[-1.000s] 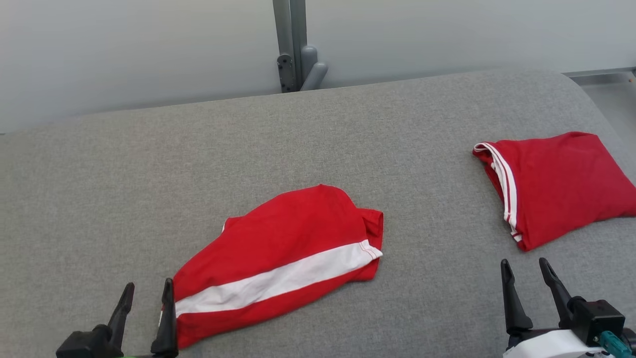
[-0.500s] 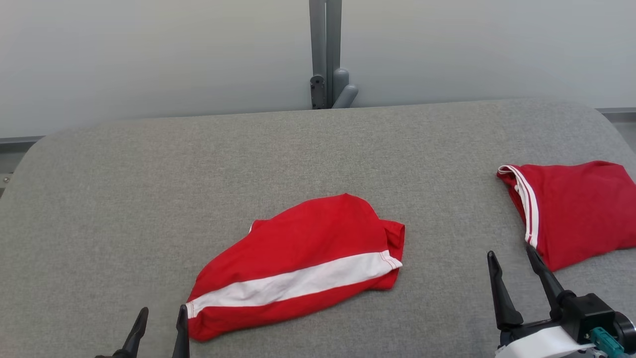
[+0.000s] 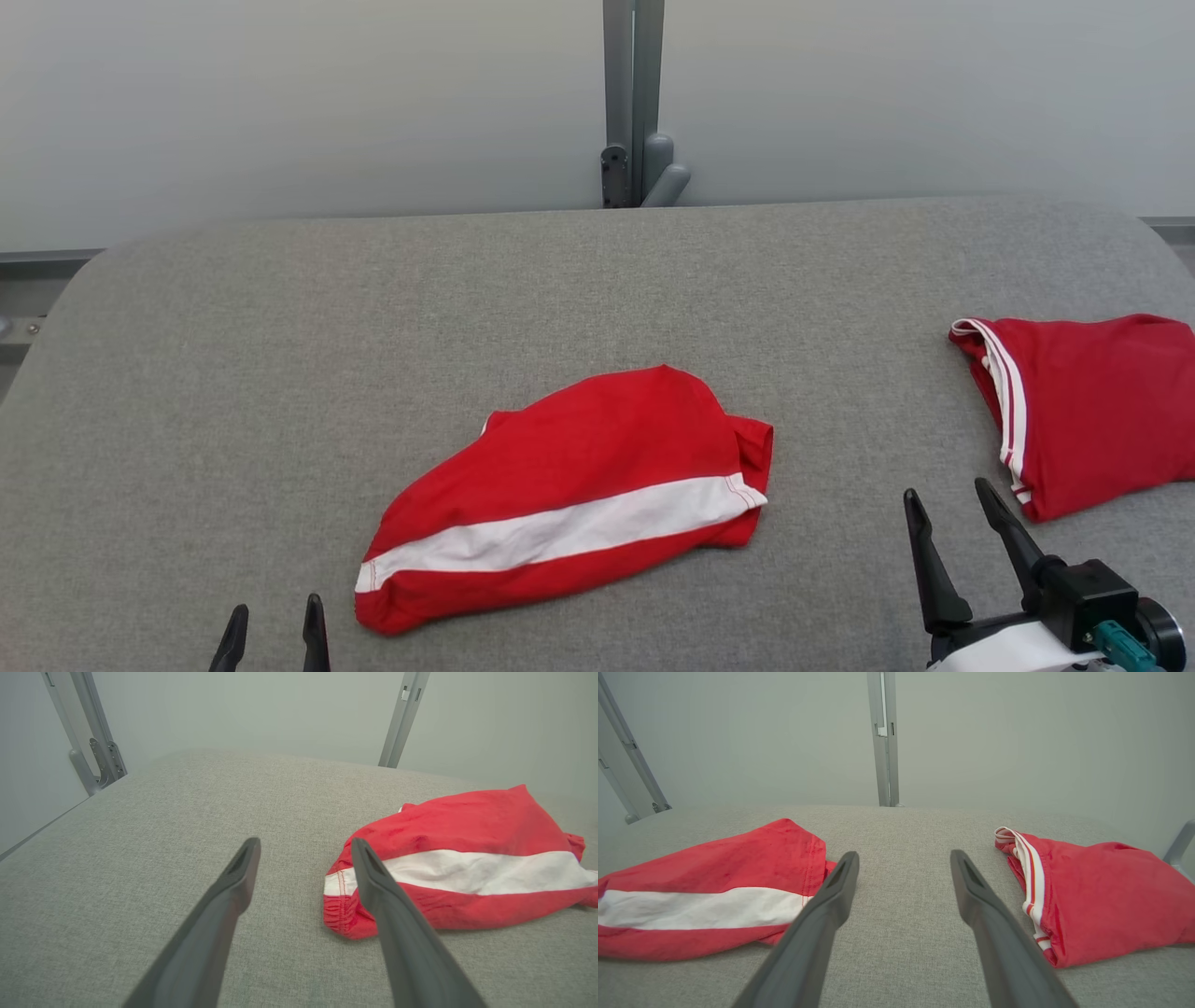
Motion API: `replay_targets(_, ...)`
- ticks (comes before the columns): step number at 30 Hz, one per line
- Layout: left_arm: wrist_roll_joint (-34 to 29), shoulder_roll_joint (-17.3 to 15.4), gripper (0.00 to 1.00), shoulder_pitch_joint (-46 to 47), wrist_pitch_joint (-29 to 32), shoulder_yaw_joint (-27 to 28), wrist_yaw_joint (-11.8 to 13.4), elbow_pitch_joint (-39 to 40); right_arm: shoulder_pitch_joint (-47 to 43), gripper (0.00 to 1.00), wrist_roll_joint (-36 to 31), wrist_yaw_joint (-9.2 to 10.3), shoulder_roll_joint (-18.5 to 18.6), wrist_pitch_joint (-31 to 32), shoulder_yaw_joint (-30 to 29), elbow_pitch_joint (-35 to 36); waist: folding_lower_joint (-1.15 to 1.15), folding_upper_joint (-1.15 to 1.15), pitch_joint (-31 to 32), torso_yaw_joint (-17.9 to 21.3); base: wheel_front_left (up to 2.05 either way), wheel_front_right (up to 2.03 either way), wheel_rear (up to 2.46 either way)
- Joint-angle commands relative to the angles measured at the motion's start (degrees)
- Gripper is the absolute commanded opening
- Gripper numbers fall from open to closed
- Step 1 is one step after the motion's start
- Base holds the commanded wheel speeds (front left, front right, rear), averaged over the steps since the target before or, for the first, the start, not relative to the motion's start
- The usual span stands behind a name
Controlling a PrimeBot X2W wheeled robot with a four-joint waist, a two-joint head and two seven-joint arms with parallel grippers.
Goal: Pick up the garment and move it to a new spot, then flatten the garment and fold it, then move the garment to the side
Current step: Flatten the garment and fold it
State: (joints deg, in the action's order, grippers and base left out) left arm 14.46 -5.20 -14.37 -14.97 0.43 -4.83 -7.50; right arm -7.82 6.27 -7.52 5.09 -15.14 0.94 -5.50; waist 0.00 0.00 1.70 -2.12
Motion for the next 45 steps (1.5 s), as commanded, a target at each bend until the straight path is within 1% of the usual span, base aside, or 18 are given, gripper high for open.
replay_targets(1, -0.4, 0.13, 1.0, -0.27, -0.27, 0.55, -0.29, -0.02, 0.06, 1.0, 0.07, 0.07, 0.18, 0.04, 0.08, -0.14, 0.0, 0.0, 0.04, 0.01, 0.0, 0.0, 0.0)
replay_targets(5, -0.67, 0.87, 1.0, 0.37, -0.27, 1.45, -1.11, -1.06, 0.3, 1.0, 0.25, 0.07, 0.27, 0.04, 0.35, -0.38, 0.0, 0.0, 0.16, 0.14, 0.0, 0.0, 0.0)
replay_targets(15, -1.67, 1.75, 1.0, 0.86, -0.27, 2.65, -2.11, -1.38, 0.5, 1.0, 0.68, 0.07, 0.35, 0.04, 0.41, -0.24, 0.0, 0.0, 0.25, 0.28, 0.0, 0.0, 0.0)
replay_targets(23, -2.17, 2.0, 1.0, 1.06, -0.27, 3.09, -2.48, -1.74, 0.55, 1.0, 0.91, 0.07, -0.21, 0.04, -0.56, -0.29, 0.0, 0.0, 0.28, 0.33, 0.0, 0.0, 0.0)
replay_targets(37, -2.18, 2.14, 1.0, 0.66, -0.27, 2.13, -2.67, -2.61, 0.42, 1.0, 1.42, 0.07, -0.78, 0.04, -0.66, -1.22, 0.0, 0.0, 0.55, 1.01, 0.0, 0.0, 0.0)
replay_targets(39, -1.83, 1.91, 1.0, 1.01, -0.24, 1.91, -2.7, -3.12, 0.91, 1.0, 2.27, 0.07, -0.91, 0.04, -0.16, -1.54, 0.0, 0.0, 0.5, 1.06, 0.0, 0.0, 0.0)
replay_targets(41, -1.64, 0.94, 1.0, 1.52, -0.12, 1.4, -2.7, -4.17, 1.9, 1.0, 2.77, 0.06, -0.07, 0.03, 1.21, -2.02, 0.0, 0.0, 0.43, 1.12, 0.0, 0.0, 0.0)
replay_targets(43, -1.29, 0.12, 1.0, 2.31, 2.16, 0.55, -2.71, -4.71, 2.83, 1.0, 4.01, 0.06, 1.16, 0.66, 3.19, -3.67, 0.0, 0.0, 0.31, 1.11, 0.0, 0.0, 0.0)
replay_targets(45, -0.63, -0.96, 1.0, 3.12, 5.55, -0.03, -2.71, -4.01, 5.35, 1.0, 5.56, 0.07, 2.4, 3.75, 4.8, -4.17, 0.0, 0.0, 0.07, 1.11, 0.0, 0.0, 0.0)
